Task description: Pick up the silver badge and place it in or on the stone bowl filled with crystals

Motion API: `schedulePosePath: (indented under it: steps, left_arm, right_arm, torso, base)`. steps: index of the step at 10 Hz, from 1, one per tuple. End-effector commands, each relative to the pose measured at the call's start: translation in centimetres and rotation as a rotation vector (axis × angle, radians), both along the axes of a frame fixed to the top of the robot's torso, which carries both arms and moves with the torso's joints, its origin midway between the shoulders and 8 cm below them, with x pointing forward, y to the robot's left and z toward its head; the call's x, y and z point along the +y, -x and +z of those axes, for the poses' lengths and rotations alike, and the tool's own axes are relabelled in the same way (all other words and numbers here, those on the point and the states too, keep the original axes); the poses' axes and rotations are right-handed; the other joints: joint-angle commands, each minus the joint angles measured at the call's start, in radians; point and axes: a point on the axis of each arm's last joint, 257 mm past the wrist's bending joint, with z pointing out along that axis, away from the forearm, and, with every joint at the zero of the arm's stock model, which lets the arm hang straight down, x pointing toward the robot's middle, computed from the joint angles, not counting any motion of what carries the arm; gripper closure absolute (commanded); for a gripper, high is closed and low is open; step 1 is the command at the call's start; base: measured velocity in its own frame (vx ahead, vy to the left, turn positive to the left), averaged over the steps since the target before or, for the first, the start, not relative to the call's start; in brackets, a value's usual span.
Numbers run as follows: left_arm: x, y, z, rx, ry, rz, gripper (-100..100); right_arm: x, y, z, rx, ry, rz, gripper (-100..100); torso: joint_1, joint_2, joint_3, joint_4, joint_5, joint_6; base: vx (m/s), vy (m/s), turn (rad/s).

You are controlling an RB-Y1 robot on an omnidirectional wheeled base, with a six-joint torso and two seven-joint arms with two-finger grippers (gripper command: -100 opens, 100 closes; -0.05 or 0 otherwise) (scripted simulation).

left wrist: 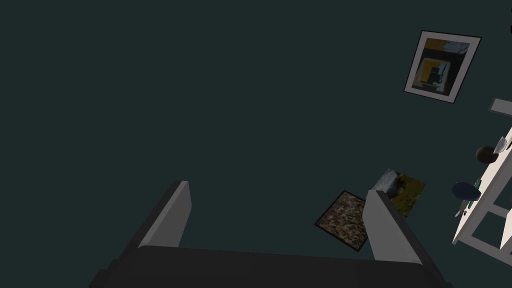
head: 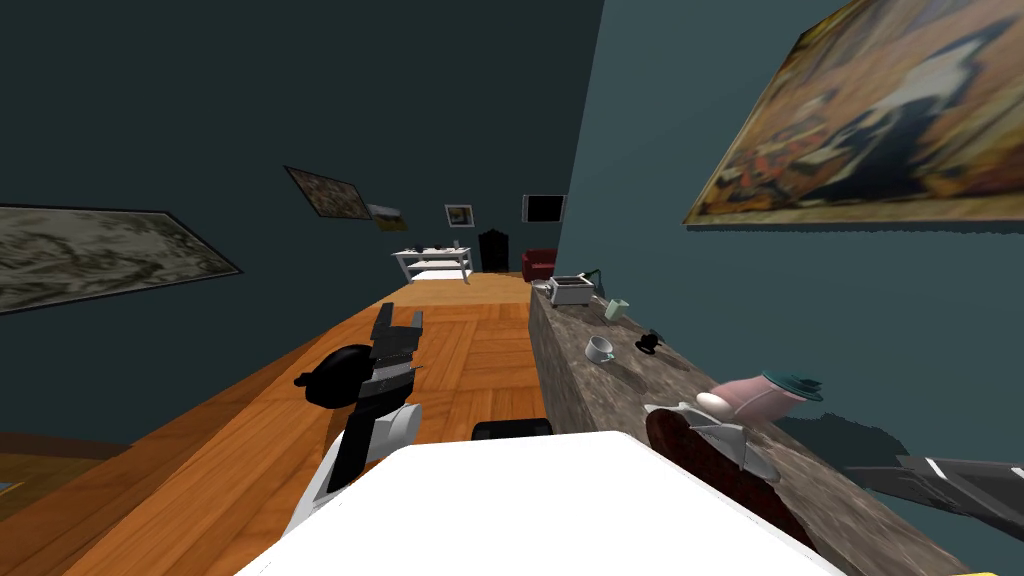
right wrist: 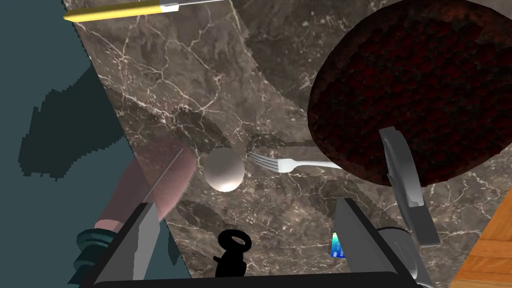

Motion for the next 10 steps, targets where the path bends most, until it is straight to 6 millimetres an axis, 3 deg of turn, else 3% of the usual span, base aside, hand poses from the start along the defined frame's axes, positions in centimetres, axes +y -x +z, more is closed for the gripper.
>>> schedulePosePath:
  steps: [1,8,9,10]
  left_arm:
    - [0.0,0.0,0.0,0.000,0.000,0.000,0]
    - [0.0,0.0,0.0,0.000,0.000,0.000,0]
    - [0.0,0.0,0.0,0.000,0.000,0.000,0]
    - [0.0,0.0,0.0,0.000,0.000,0.000,0]
  right_arm:
    - [0.2,0.0,1.2,0.002,0.000,0.003,-100]
    - [1.1,-0.6,5.3,-0.003,0.004,0.026,-100]
    - [0.9,-0.5,5.0,-0.004,0.004,0.022,-100]
    - [1.0,-0.4,5.0,-0.003,0.004,0.024,0]
  torso:
    - [0.000,0.000,0.000,0.000,0.000,0.000]
    - [0.001,0.000,0.000,0.000,0.000,0.000]
    - [0.001,0.000,0.000,0.000,0.000,0.000]
    - [0.000,0.000,0.000,0.000,0.000,0.000]
  base:
    - [0.008,0.008,-0.027]
    - [0.005,0.005,-0.017]
    - [0.000,0.000,0.000]
    - [0.000,0.000,0.000]
